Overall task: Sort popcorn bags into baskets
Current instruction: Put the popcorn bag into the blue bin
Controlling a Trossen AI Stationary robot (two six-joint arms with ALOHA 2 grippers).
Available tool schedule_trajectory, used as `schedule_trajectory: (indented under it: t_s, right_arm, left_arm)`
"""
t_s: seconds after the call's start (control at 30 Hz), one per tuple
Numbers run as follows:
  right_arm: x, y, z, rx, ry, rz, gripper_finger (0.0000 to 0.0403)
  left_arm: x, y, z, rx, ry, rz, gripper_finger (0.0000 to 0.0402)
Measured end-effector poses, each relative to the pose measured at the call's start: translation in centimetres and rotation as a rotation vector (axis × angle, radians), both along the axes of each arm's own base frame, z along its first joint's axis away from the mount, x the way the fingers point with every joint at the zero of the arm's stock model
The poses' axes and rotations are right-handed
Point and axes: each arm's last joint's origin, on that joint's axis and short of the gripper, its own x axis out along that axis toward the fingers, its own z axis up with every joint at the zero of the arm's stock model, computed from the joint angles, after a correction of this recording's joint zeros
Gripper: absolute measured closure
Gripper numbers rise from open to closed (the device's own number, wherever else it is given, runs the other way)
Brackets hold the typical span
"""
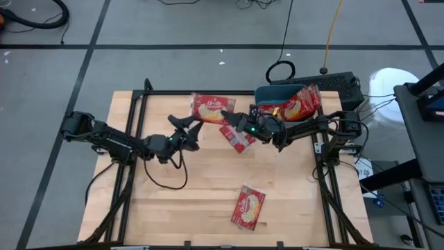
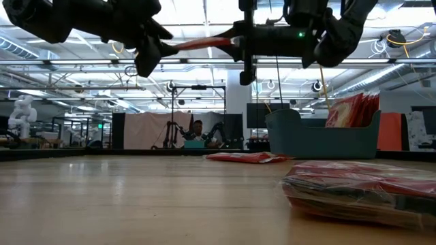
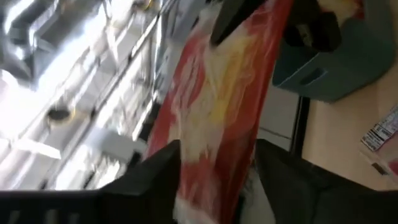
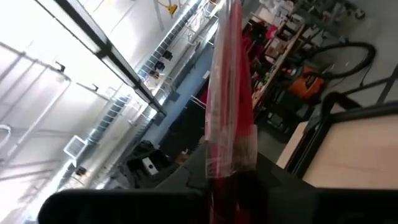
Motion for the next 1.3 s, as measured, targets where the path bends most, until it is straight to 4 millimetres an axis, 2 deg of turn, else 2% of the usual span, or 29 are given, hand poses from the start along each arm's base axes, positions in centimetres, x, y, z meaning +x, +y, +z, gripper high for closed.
schedule_trajectory:
  t_s: [0.23, 0.4, 0.53, 0.7, 0.93, 1.03, 1.2, 1.3]
  right_arm:
    - [-0.4, -0.5, 0.6, -0.079, 0.074, -0.039, 0.0370]
    - [-2.1, -0.7, 2.4, -0.132, 0.266, -0.142, 0.0370]
    - [-4.1, -0.5, 4.2, -0.165, 0.384, -0.189, 0.0371]
    - [-6.7, -0.1, 6.1, -0.197, 0.478, -0.211, 0.0371]
    - [-10.4, 0.2, 8.3, -0.200, 0.532, -0.286, 0.0371]
    - [-11.7, 0.4, 8.8, -0.199, 0.550, -0.283, 0.0371]
    - [-13.2, 0.6, 9.4, -0.197, 0.558, -0.285, 0.0371]
    - [-13.2, 0.5, 10.4, -0.196, 0.449, -0.271, 0.0371]
  left_arm:
    - [-0.8, -0.8, -0.1, -0.171, -0.153, 0.242, 0.0103]
    - [-1.0, -2.0, -0.2, -0.286, -0.286, 0.203, 0.0084]
    - [-1.0, -2.9, -0.3, -0.400, -0.395, 0.107, 0.0100]
    - [-0.7, -3.6, -0.9, -0.561, -0.447, -0.084, 0.0136]
    - [0.1, -3.0, -2.1, -0.854, -0.429, -0.304, 0.0189]
    - [0.3, -2.6, -2.6, -0.927, -0.387, -0.329, 0.0208]
    - [0.2, -2.0, -3.4, -0.946, -0.326, -0.289, 0.0232]
    - [0.2, -1.8, -3.6, -0.943, -0.312, -0.273, 0.0240]
